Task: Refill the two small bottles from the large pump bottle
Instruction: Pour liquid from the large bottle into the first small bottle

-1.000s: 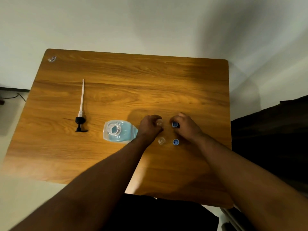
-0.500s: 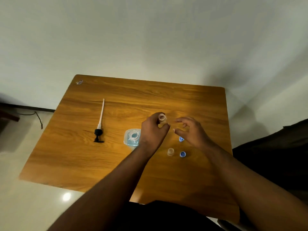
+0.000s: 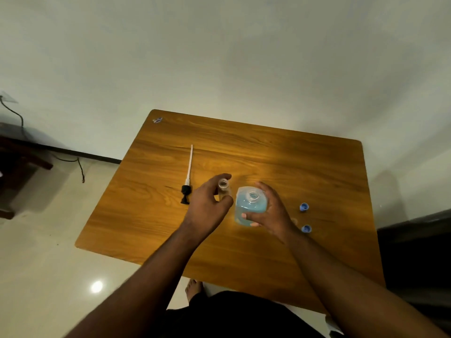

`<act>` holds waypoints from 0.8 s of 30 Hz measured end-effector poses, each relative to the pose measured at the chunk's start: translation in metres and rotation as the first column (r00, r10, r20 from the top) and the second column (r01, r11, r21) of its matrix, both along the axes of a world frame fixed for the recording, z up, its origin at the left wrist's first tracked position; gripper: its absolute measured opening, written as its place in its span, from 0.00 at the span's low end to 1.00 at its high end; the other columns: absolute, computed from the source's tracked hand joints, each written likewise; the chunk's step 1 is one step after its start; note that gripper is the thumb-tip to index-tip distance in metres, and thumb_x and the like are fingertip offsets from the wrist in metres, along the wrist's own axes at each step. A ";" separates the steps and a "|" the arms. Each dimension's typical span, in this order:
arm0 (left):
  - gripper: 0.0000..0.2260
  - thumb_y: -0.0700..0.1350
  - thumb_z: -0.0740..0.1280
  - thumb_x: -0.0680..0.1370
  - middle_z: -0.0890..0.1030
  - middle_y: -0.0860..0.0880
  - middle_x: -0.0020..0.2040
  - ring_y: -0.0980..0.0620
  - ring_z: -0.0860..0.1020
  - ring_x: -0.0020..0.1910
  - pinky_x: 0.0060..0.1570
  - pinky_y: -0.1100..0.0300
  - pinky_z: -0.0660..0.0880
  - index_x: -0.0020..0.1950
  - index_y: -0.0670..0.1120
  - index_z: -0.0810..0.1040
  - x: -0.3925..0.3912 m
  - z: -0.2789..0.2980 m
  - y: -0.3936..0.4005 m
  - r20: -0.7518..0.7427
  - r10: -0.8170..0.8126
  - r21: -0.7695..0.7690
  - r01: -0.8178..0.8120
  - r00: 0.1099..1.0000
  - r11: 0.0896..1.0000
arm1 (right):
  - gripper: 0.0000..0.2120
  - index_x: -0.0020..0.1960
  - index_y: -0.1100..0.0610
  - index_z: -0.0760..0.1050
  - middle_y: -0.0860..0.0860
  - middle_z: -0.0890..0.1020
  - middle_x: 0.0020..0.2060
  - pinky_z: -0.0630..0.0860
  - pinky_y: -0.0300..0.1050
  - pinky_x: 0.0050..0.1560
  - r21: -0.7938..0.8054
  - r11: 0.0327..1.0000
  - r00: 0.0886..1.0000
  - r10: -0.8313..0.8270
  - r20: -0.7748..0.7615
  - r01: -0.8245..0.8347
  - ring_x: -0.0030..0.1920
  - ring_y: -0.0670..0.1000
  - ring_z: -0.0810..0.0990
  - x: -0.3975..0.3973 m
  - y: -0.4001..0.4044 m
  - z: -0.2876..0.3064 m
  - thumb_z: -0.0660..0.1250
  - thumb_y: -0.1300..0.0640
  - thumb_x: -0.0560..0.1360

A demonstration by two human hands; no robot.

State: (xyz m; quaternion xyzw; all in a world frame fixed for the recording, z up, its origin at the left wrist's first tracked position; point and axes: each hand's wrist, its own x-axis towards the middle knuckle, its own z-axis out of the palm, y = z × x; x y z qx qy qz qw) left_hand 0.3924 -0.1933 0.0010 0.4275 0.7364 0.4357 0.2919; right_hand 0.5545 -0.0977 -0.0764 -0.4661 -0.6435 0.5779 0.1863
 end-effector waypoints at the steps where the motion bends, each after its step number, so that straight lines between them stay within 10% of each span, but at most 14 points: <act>1: 0.24 0.41 0.69 0.75 0.82 0.54 0.51 0.58 0.80 0.52 0.44 0.63 0.79 0.69 0.54 0.72 -0.005 -0.001 -0.004 0.018 -0.045 -0.012 0.045 0.999 0.999 | 0.43 0.59 0.29 0.65 0.48 0.69 0.65 0.81 0.61 0.47 0.010 1.000 1.000 -0.009 0.009 0.009 0.63 0.55 0.73 -0.003 -0.001 -0.002 0.83 0.59 0.57; 10: 0.15 0.45 0.67 0.78 0.82 0.57 0.48 0.61 0.81 0.44 0.33 0.61 0.79 0.64 0.55 0.73 -0.037 0.006 -0.030 0.249 -0.261 0.062 0.253 0.933 0.965 | 0.39 0.57 0.31 0.68 0.49 0.78 0.58 0.78 0.59 0.55 0.186 0.966 0.983 -0.174 -0.062 0.182 0.58 0.52 0.78 -0.040 -0.029 0.009 0.82 0.50 0.53; 17: 0.17 0.42 0.71 0.76 0.80 0.56 0.54 0.56 0.80 0.50 0.41 0.52 0.83 0.64 0.54 0.76 -0.074 0.025 -0.038 0.226 -0.400 0.111 0.385 0.888 0.916 | 0.41 0.70 0.38 0.61 0.48 0.69 0.65 0.69 0.27 0.58 0.696 0.716 0.996 -0.093 0.013 0.058 0.65 0.46 0.68 -0.062 -0.032 0.079 0.78 0.55 0.65; 24: 0.24 0.49 0.73 0.73 0.78 0.56 0.58 0.57 0.81 0.52 0.34 0.55 0.82 0.67 0.62 0.73 -0.089 0.070 -0.035 0.258 -0.471 0.260 0.409 0.843 0.875 | 0.34 0.71 0.48 0.66 0.56 0.67 0.68 0.79 0.49 0.57 0.869 0.475 0.979 -0.068 0.193 -0.138 0.69 0.54 0.65 -0.069 -0.030 0.151 0.76 0.57 0.69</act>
